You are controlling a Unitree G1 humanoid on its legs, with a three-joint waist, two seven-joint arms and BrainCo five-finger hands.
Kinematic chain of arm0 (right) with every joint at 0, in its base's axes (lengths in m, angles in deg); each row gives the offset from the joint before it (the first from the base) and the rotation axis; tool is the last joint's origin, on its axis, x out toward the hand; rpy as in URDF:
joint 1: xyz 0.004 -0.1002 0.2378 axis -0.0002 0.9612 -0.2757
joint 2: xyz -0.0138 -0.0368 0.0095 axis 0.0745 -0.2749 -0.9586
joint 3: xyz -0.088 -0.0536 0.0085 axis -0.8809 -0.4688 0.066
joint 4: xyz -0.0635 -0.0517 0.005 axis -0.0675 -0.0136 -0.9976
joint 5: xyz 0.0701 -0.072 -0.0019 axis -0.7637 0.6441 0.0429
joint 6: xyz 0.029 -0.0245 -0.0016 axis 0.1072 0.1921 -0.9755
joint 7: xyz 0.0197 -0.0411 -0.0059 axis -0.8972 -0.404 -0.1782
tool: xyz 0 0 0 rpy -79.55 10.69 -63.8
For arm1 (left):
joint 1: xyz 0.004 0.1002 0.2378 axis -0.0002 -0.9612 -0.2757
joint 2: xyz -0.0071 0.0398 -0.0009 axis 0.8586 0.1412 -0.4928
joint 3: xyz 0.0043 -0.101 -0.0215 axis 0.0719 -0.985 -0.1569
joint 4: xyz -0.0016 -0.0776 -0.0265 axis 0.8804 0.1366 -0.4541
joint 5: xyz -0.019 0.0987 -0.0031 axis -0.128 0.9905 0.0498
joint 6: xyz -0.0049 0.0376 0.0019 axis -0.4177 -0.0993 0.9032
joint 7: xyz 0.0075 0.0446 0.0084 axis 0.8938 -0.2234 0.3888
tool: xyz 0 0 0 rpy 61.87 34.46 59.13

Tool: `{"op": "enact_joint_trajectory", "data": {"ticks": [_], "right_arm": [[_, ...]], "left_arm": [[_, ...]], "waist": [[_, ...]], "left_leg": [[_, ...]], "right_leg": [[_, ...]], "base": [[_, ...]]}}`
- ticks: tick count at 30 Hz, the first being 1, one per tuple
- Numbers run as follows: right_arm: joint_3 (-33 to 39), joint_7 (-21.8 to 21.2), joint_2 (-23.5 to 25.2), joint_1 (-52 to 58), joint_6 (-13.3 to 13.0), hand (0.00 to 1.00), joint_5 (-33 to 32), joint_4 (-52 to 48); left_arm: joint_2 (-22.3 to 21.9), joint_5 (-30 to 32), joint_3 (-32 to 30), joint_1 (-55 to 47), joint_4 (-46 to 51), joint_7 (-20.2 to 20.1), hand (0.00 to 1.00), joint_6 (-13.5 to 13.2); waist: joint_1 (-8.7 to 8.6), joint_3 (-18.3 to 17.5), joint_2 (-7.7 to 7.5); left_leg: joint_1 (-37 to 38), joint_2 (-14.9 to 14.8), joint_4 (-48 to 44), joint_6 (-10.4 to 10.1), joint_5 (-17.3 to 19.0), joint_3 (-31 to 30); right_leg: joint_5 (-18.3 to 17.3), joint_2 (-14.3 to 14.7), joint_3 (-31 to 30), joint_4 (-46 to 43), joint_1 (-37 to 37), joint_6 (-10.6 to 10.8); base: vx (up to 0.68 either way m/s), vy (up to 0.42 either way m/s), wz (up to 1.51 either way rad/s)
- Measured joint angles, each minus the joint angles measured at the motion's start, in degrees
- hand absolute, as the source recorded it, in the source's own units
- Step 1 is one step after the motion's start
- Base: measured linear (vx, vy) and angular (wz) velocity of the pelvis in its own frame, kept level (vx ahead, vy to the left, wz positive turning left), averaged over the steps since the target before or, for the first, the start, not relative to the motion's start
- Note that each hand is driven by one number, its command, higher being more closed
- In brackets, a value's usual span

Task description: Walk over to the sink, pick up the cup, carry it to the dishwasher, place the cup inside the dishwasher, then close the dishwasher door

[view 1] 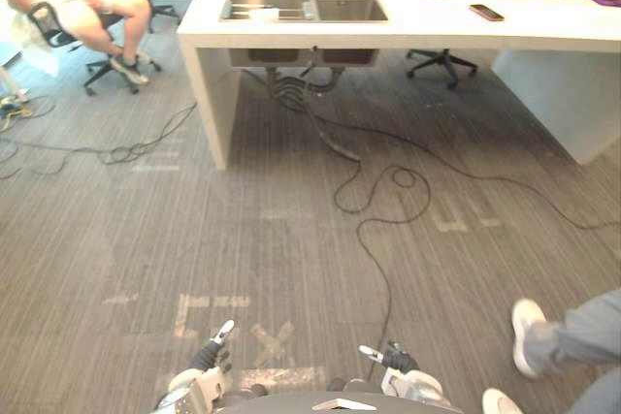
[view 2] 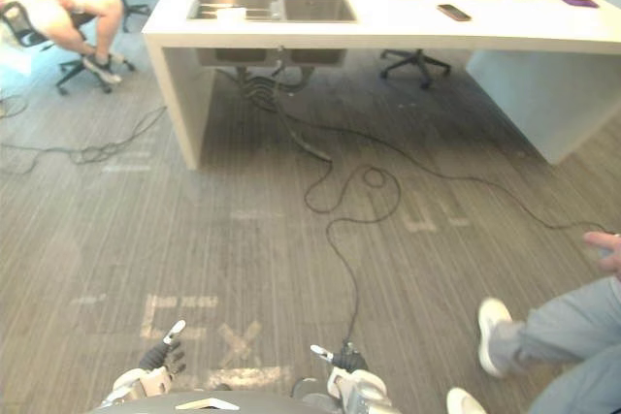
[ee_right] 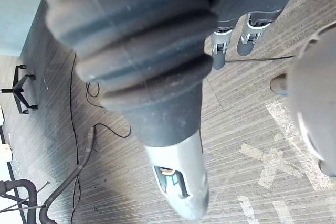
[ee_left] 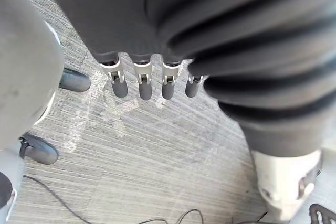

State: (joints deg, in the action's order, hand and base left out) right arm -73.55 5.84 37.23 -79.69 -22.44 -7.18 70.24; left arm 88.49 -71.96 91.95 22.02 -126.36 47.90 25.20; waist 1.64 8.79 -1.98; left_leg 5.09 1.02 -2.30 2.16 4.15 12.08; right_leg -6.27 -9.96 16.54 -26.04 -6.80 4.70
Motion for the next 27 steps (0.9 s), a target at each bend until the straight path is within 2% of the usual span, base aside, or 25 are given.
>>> {"op": "enact_joint_trajectory", "data": {"ticks": [1, 2, 3, 4, 5, 6, 7, 8, 10, 12, 13, 14, 15, 16, 17, 18, 19, 20, 21, 22, 23, 24, 25, 26, 27], "right_arm": [[0.1, 0.0, -0.5, -0.4, -0.4, 0.00, -0.7, 0.0], [0.6, -0.1, -0.6, -1.2, -1.0, 0.00, -2.3, 0.2], [1.1, -0.5, -0.5, -1.4, -1.6, 0.00, -4.2, 1.0], [1.0, -0.8, -0.5, -1.4, -1.9, 0.00, -4.9, 1.7], [1.0, -1.0, -0.3, -0.6, -2.0, 0.00, -6.3, 2.3], [1.5, -1.0, 0.2, 0.0, -2.1, 0.00, -6.8, 2.0], [1.8, -1.0, 0.4, 0.2, -2.1, 0.00, -6.8, 1.9], [2.2, -1.0, 0.6, 1.1, -2.1, 0.00, -6.9, 1.6], [3.0, -1.0, 0.7, 1.1, -1.9, 0.00, -7.1, 0.9], [4.4, -1.0, 0.8, 2.6, -1.6, 0.00, -7.0, 0.2], [5.7, -1.3, 0.3, 2.9, -1.0, 0.00, -6.6, -0.1], [6.3, -1.7, -0.3, 2.8, -0.7, 0.00, -6.6, -0.1], [6.6, -2.0, -0.9, 2.9, -0.5, 0.00, -6.5, -0.1], [6.6, -2.6, -2.5, 3.5, 1.0, 0.00, -6.3, 0.2], [6.7, -2.7, -3.0, 2.7, 1.7, 0.00, -6.0, 1.1], [6.7, -2.9, -3.4, 1.9, 2.4, 0.00, -6.0, 2.1], [6.6, -3.7, -3.9, 1.5, 3.6, 0.00, -5.3, 2.8], [6.6, -4.6, -4.3, 1.5, 3.9, 0.00, -3.2, 3.1], [6.6, -5.8, -5.1, 0.1, 4.2, 0.00, -0.3, 5.1], [6.5, -6.2, -5.3, -0.5, 4.3, 0.00, 0.7, 6.0], [6.5, -6.3, -6.0, -1.3, 4.3, 0.00, 0.4, 7.5], [6.5, -6.4, -6.0, -2.2, 4.2, 0.00, -0.5, 8.1], [6.5, -6.8, -6.0, -2.8, 4.2, 0.00, -1.5, 8.3], [6.5, -7.5, -6.0, -3.8, 4.1, 0.00, -2.5, 8.6], [6.4, -7.7, -6.0, -5.0, 4.0, 0.00, -2.8, 8.6]], "left_arm": [[0.3, 0.0, 0.0, 0.2, 0.0, 0.2, 0.00, -0.1], [0.9, 0.1, -0.3, 0.8, 0.2, 1.0, 0.00, -0.3], [1.6, 0.1, -0.7, 1.3, 0.1, 2.5, 0.00, -0.4], [1.9, -0.2, -0.7, 0.9, 0.1, 2.8, 0.00, -0.3], [2.3, -0.7, -0.7, 0.5, 0.2, 2.9, 0.00, 0.0], [2.6, -0.8, -0.5, 0.5, 1.1, 2.7, 0.00, 0.9], [2.8, -0.8, -0.4, 0.6, 1.9, 2.4, 0.00, 1.5], [3.2, -0.8, 0.2, 1.0, 3.4, 2.1, 0.00, 2.2], [3.0, -1.1, 1.4, 1.9, 5.0, 2.0, 0.00, 2.5], [2.6, -1.7, 2.2, 2.3, 5.2, 2.3, 0.00, 3.5], [1.8, -2.3, 2.4, 2.5, 5.9, 2.5, 0.00, 3.6], [1.3, -3.3, 2.4, 2.5, 6.3, 2.5, 0.00, 3.6], [1.0, -4.0, 2.5, 2.5, 6.4, 2.5, 0.00, 3.6], [0.2, -4.2, 2.4, 2.4, 6.0, 2.1, 0.00, 3.6], [-0.1, -4.0, 2.2, 3.3, 5.6, 2.0, 0.00, 3.7], [-0.2, -3.7, 2.2, 4.0, 5.6, 1.7, 0.00, 3.8], [-0.8, -3.6, 2.2, 4.2, 5.6, 0.6, 0.00, 3.6], [-1.5, -3.3, 2.3, 4.3, 5.5, -0.1, 0.00, 3.4], [-2.2, -2.9, 2.3, 4.6, 5.6, -0.3, 0.00, 3.3], [-2.4, -2.6, 2.4, 4.8, 5.7, -0.1, 0.00, 3.3], [-2.6, -2.4, 2.4, 4.7, 6.7, 0.2, 0.00, 3.1], [-2.5, -1.8, 2.4, 4.7, 7.9, 0.5, 0.00, 2.5], [-2.5, -1.6, 2.4, 4.6, 8.9, 0.5, 0.00, 2.1], [-2.5, -1.6, 2.6, 4.1, 10.4, 0.5, 0.00, 1.7], [-2.5, -1.6, 3.0, 3.8, 12.2, 0.9, 0.00, 1.2]], "waist": [[0.20, 0.8, -0.05], [0.22, 2.7, -0.16], [0.15, 4.5, -0.35], [0.18, 4.9, -0.41], [0.13, 5.0, -0.77], [-0.01, 5.1, -1.00], [-0.15, 5.2, -1.10], [-0.62, 5.5, -1.56], [-1.81, 6.2, -3.06], [-2.36, 6.3, -2.98], [-2.77, 5.8, -1.37], [-3.36, 5.0, 0.54], [-3.88, 4.1, 1.96], [-4.09, 1.7, 5.22], [-3.74, 1.8, 5.50], [-3.75, 1.8, 5.68], [-3.56, 1.9, 5.96], [-3.45, 2.6, 6.16], [-3.25, 2.7, 7.08], [-3.08, 3.1, 7.00], [-2.44, 3.7, 6.54], [-1.04, 4.1, 5.93], [-0.44, 4.3, 5.67], [0.51, 4.5, 5.30], [1.27, 4.9, 4.92]], "left_leg": [[-0.6, 0.0, -1.9, 0.1, 0.8, -0.1], [-0.3, 0.0, -4.8, 0.7, 2.5, -0.8], [0.6, -0.4, -6.8, 1.2, 3.8, -1.3], [1.3, -0.8, -6.9, 1.0, 4.2, -1.5], [2.4, -1.8, -6.8, 0.5, 4.7, -2.0], [2.8, -2.7, -6.5, -0.1, 5.2, -2.4], [2.9, -3.1, -6.4, -0.6, 5.5, -2.5], [2.9, -3.3, -6.4, -1.5, 6.4, -2.4], [3.6, -1.7, -6.6, -2.4, 8.0, -2.5], [6.7, -1.1, -6.7, -3.5, 10.5, -2.6], [8.1, -2.6, -7.4, -4.2, 13.0, -3.0], [8.0, -4.5, -7.8, -4.2, 14.6, -3.6], [8.0, -5.9, -7.6, -3.4, 15.7, -4.1], [6.4, -8.8, -14.0, -3.6, 15.5, -5.2], [4.2, -9.7, -19.6, -5.6, 13.8, -4.4], [1.6, -10.8, -25.5, -7.6, 11.6, -4.0], [-2.7, -12.7, -37.0, -8.7, 5.2, -4.3], [-6.7, -14.7, -47.4, -8.8, 2.7, -4.4], [-11.5, -15.6, -59.8, -7.4, 4.1, -4.9], [-13.6, -15.3, -64.2, -6.9, 4.7, -5.4], [-17.9, -13.6, -68.3, -6.7, 5.4, -6.1], [-21.4, -11.2, -66.7, -7.2, 6.2, -5.8], [-22.8, -10.0, -64.2, -7.2, 6.4, -5.3], [-24.7, -8.5, -58.0, -7.0, 6.7, -3.9], [-26.1, -6.7, -46.7, -7.0, 6.6, -2.2]], "right_leg": [[0.8, -1.3, 0.1, -5.5, -2.5, -1.2], [3.2, -3.6, 0.1, -15.3, -6.5, -3.2], [1.7, -4.2, -0.2, -19.5, -8.5, -1.7], [0.2, -4.0, 0.0, -18.7, -8.6, -1.3], [-1.2, -2.5, 0.3, -13.3, -8.4, -0.6], [-0.6, -0.4, -0.1, -4.0, -8.4, -0.4], [1.0, 0.6, -0.2, 2.0, -8.3, 0.0], [5.8, 1.7, -0.7, 14.4, -8.4, 1.7], [7.9, 0.6, -3.4, 21.3, -9.4, 2.9], [8.0, -0.6, -3.7, 20.3, -8.3, 1.9], [11.9, 1.1, -4.6, 18.0, -8.5, -1.8], [12.4, 2.7, -4.3, 15.4, -9.9, -2.5], [12.3, 3.9, -3.4, 13.9, -10.6, -2.9], [10.5, 6.7, -1.1, 11.2, -11.7, -7.1], [9.4, 7.2, -1.5, 9.8, -11.8, -8.2], [8.2, 7.4, -1.3, 9.2, -11.3, -8.3], [5.7, 8.2, -1.4, 9.2, -8.8, -8.9], [3.6, 9.5, -1.4, 9.6, -6.0, -9.8], [1.6, 10.6, -1.4, 9.9, -2.2, -10.9], [0.6, 11.0, -1.5, 10.2, -0.1, -11.2], [-0.6, 11.6, -1.5, 11.6, 3.7, -11.6], [-0.8, 11.6, -2.1, 13.1, 6.7, -11.3], [-0.8, 11.8, -2.6, 14.3, 7.9, -11.2], [-0.6, 11.9, -3.6, 16.0, 10.0, -11.0], [-0.5, 11.8, -4.5, 18.2, 12.1, -10.8]], "base": [[0.00, 0.048, 0.22], [0.03, 0.036, 0.23], [0.09, 0.009, 0.20], [0.17, -0.032, 0.14], [0.21, -0.054, 0.07], [0.20, -0.062, 0.06], [0.22, -0.090, 0.03], [0.20, -0.093, 0.01], [0.25, -0.175, 0.08], [0.40, -0.268, 0.04], [0.48, -0.254, 0.00], [0.51, -0.252, 0.05], [0.71, -0.282, 0.16], [0.73, -0.300, 0.00], [0.62, -0.251, -0.07], [0.48, -0.234, -0.15], [0.48, -0.212, -0.06], [0.71, -0.284, -0.06], [0.47, -0.148, -0.04], [0.56, -0.164, -0.10], [0.61, -0.175, -0.27], [0.58, -0.170, -0.34], [0.46, -0.137, -0.47], [0.37, -0.093, -0.44], [0.46, -0.084, -0.42]]}}
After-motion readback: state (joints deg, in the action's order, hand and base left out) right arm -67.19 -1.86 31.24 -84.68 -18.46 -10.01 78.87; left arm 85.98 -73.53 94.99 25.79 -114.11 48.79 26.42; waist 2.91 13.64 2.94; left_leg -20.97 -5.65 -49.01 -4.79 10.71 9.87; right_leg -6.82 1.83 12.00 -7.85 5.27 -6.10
